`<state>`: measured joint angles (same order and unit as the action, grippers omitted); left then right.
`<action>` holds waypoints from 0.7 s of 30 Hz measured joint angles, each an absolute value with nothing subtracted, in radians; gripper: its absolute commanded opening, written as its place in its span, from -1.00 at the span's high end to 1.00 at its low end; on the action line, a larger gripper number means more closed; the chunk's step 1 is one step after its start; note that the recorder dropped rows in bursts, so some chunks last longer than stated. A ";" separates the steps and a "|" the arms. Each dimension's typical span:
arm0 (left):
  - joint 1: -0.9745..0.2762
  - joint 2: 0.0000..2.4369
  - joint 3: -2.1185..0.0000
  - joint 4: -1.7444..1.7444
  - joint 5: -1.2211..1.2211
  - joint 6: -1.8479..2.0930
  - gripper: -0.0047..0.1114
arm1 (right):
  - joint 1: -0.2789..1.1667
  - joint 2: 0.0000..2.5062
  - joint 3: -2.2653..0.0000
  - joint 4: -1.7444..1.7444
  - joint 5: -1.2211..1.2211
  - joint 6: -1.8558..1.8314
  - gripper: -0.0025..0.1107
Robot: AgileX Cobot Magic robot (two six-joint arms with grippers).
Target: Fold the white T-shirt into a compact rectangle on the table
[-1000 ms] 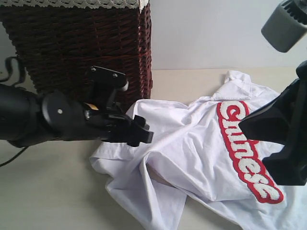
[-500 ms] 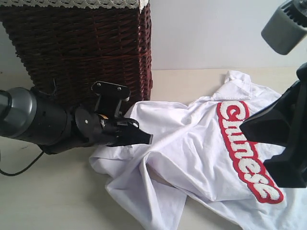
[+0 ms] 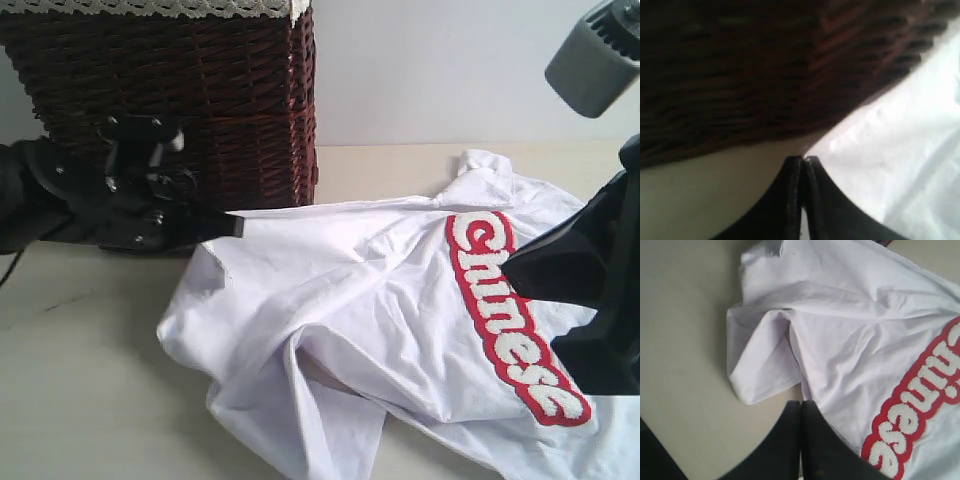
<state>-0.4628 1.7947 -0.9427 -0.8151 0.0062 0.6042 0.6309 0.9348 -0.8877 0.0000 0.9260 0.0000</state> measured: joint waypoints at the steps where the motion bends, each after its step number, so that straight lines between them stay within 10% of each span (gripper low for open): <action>1: -0.446 1.783 -0.941 -0.817 0.013 0.610 0.44 | 0.631 0.935 -0.888 0.000 0.926 0.000 0.96; 6: -0.367 1.729 -0.939 -0.817 0.094 0.618 -0.20 | 0.631 0.935 -0.888 0.000 0.926 0.000 0.96; 15: -0.373 1.583 -0.935 -0.819 0.281 0.630 0.20 | 0.631 0.935 -0.888 0.000 0.927 0.000 0.96; 21: -0.599 1.454 -0.796 -0.849 0.408 0.714 0.20 | 0.631 0.935 -0.888 0.000 0.929 0.000 0.96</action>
